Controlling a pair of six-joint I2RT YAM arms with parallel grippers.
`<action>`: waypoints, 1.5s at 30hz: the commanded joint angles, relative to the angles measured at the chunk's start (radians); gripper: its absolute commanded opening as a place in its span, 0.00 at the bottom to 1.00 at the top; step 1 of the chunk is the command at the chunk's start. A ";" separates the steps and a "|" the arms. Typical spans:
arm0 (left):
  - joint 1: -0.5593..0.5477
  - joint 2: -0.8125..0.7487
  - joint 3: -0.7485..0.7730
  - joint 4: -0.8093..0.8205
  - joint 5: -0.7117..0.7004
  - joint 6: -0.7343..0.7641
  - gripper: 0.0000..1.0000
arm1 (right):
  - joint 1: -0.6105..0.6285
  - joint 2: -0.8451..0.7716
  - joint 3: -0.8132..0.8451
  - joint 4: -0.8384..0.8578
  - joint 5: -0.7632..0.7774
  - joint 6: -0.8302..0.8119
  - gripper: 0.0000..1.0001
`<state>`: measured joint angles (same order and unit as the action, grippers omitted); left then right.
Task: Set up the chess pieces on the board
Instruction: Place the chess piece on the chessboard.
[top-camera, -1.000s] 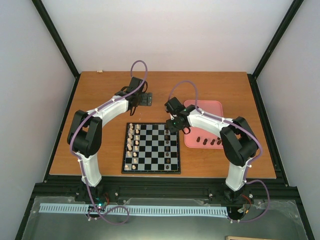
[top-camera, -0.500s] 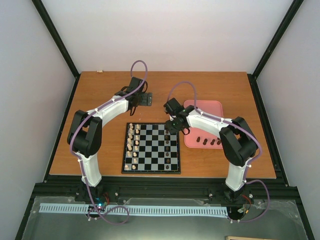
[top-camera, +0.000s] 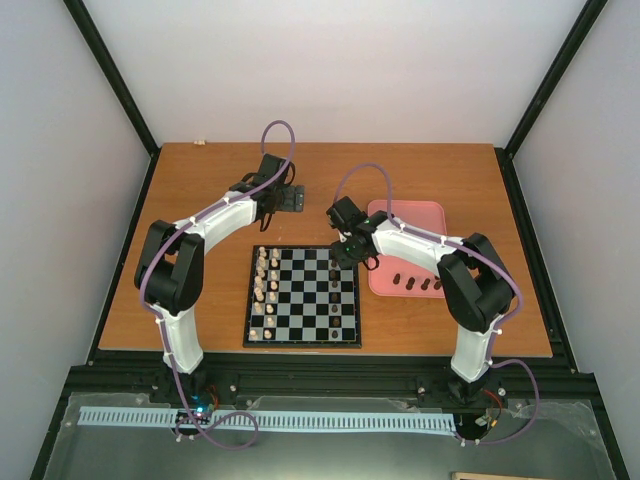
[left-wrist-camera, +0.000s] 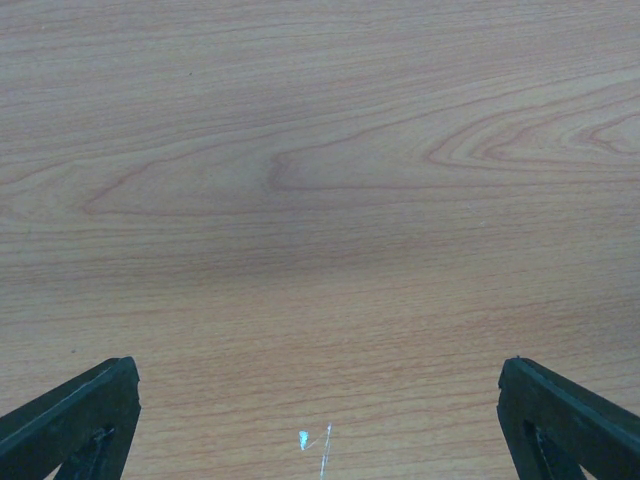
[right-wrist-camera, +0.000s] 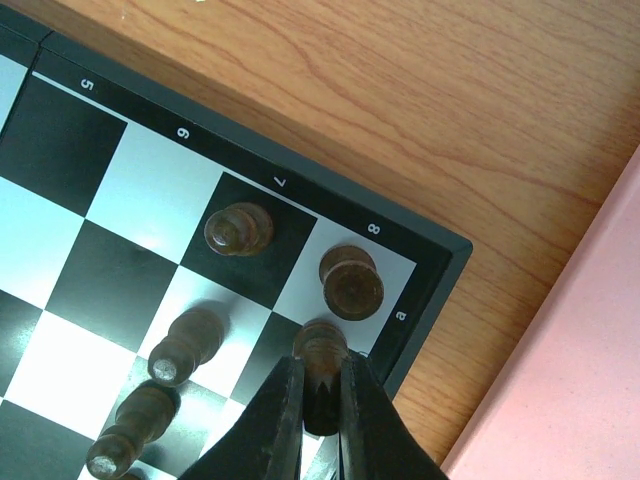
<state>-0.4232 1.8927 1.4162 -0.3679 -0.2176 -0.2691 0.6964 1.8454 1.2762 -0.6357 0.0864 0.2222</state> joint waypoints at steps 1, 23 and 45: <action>0.004 0.003 0.029 -0.008 -0.013 -0.004 1.00 | 0.012 0.019 0.013 -0.014 0.007 -0.013 0.08; 0.004 -0.003 0.028 -0.009 -0.009 -0.006 1.00 | 0.028 0.004 -0.001 -0.027 0.021 -0.012 0.16; 0.004 0.000 0.030 -0.010 -0.010 -0.005 1.00 | 0.016 -0.284 -0.169 -0.090 0.199 0.058 0.51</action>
<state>-0.4232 1.8927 1.4158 -0.3679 -0.2176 -0.2691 0.7197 1.5913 1.1706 -0.6910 0.2157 0.2497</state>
